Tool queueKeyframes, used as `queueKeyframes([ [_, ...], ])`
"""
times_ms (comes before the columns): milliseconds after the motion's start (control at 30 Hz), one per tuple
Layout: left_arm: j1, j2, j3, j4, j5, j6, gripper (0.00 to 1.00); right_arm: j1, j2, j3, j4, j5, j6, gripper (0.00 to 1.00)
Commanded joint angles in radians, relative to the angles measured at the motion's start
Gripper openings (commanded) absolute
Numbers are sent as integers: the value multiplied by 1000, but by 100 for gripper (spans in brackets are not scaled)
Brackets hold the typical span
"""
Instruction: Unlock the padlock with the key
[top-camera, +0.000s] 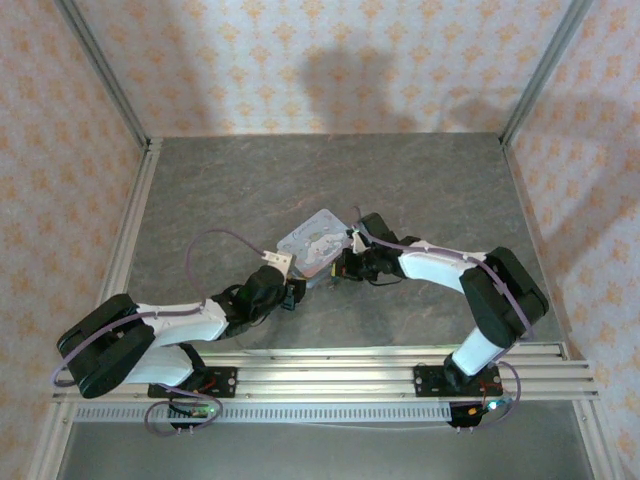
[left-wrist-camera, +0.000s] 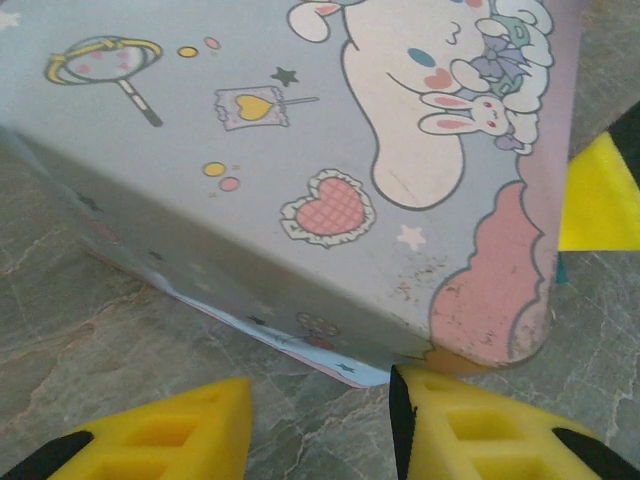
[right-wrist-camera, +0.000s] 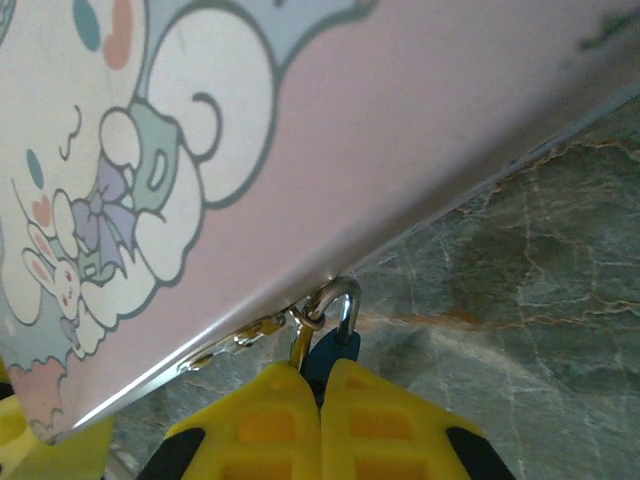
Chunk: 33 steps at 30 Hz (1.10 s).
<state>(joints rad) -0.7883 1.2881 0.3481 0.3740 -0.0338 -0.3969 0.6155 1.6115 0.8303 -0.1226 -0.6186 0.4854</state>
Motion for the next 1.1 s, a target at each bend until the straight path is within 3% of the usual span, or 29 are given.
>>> queueKeyframes([
  [0, 16, -1, 11, 23, -40, -26, 41, -17, -5, -53, 71, -35, 48, 0],
  [833, 41, 15, 91, 5, 52, -13, 41, -89, -147, -186, 185, -115, 53, 0],
  [933, 42, 5, 104, -6, 89, 2, 40, -89, -168, -143, 81, -73, 23, 0],
  [1067, 40, 4, 129, -30, 137, 18, 38, -88, -141, 7, -247, 119, -21, 0],
])
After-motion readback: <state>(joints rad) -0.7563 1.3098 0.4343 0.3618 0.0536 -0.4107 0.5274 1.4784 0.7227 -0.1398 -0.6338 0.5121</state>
